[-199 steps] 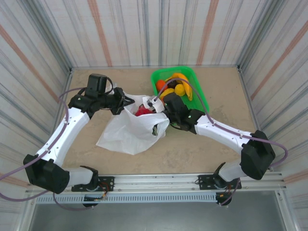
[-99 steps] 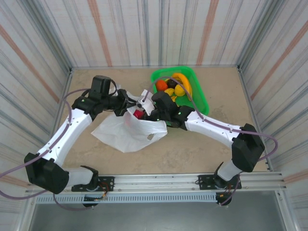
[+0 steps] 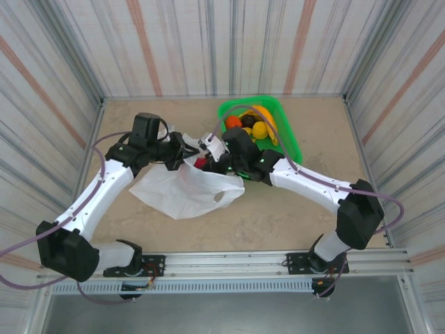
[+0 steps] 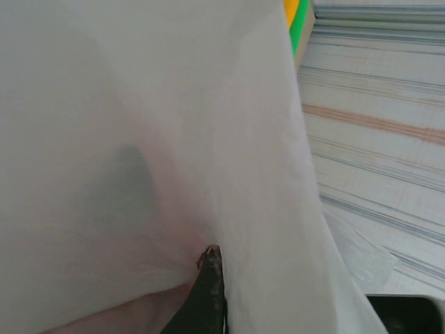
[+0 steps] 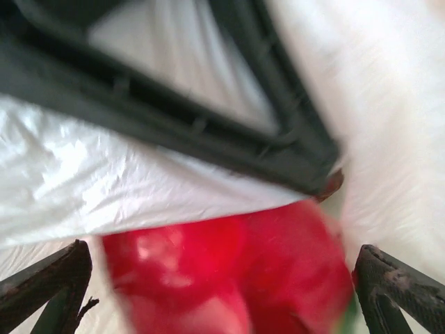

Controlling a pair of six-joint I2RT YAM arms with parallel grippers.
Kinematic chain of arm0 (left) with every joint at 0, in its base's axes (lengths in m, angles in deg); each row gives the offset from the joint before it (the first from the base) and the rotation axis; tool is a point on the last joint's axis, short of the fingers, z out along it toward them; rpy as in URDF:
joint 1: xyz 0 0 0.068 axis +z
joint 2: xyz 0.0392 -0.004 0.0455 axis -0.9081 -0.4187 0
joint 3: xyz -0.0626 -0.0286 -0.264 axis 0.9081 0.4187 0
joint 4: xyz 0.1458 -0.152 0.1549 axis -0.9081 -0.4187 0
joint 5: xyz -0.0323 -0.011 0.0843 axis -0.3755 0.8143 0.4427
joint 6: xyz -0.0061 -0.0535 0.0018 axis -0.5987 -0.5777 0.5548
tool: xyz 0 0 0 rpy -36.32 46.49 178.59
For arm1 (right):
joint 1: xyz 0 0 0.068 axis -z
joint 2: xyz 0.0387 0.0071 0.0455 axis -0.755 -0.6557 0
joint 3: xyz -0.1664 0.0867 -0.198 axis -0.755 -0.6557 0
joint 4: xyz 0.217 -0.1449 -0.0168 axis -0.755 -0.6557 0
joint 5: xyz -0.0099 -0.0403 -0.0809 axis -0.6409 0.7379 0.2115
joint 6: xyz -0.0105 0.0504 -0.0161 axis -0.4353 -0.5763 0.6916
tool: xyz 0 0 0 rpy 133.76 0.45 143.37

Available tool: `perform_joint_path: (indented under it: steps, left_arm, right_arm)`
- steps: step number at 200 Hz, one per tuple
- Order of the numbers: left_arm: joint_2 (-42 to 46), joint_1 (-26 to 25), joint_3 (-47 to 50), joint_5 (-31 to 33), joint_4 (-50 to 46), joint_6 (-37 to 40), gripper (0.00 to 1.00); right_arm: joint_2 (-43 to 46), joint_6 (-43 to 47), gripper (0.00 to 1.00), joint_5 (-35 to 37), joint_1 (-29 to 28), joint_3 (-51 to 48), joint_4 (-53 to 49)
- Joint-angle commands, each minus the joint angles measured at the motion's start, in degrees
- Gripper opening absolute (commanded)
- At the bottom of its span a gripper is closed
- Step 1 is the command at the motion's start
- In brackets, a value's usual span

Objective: Place the fake fruits into the plastic bag and tie a complex knot

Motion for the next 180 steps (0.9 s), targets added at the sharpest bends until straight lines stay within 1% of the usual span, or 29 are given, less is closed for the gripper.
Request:
perform_joint_path:
  steps: [1, 32, 63, 102, 116, 158, 180]
  left_arm:
    - [2.1, 0.7, 1.5, -0.5, -1.0, -0.3, 0.03]
    - [2.1, 0.8, 2.4, -0.7, -0.6, -0.6, 0.03]
    - [2.0, 1.7, 0.5, -1.0, -0.9, 0.0, 0.03]
    - [2.5, 2.5, -1.4, -0.9, -3.4, 1.7, 0.03]
    - [2.9, 2.8, -1.2, -0.9, -3.9, 2.5, 0.03]
    - [3.6, 3.1, -1.7, -1.3, -4.9, 6.3, 0.03]
    - [4.1, 3.9, -1.3, -0.8, -5.2, 5.7, 0.03]
  right_arm:
    - [3.3, 0.5, 0.99, 0.9, 0.9, 2.5, 2.7]
    - [3.8, 0.1, 0.99, 0.6, 1.2, 1.9, 2.7]
    - [5.1, -0.1, 0.99, 1.3, 1.5, 0.2, 2.1]
    - [9.1, -0.2, 0.99, 4.4, 2.1, 1.3, -3.8]
    - [10.8, -2.0, 0.99, 4.2, 3.0, 1.7, -4.8]
    - [14.9, -10.8, 0.99, 0.1, 5.7, 4.0, -6.1]
    - [15.8, -15.1, 0.99, -3.4, 7.7, 6.3, -7.4]
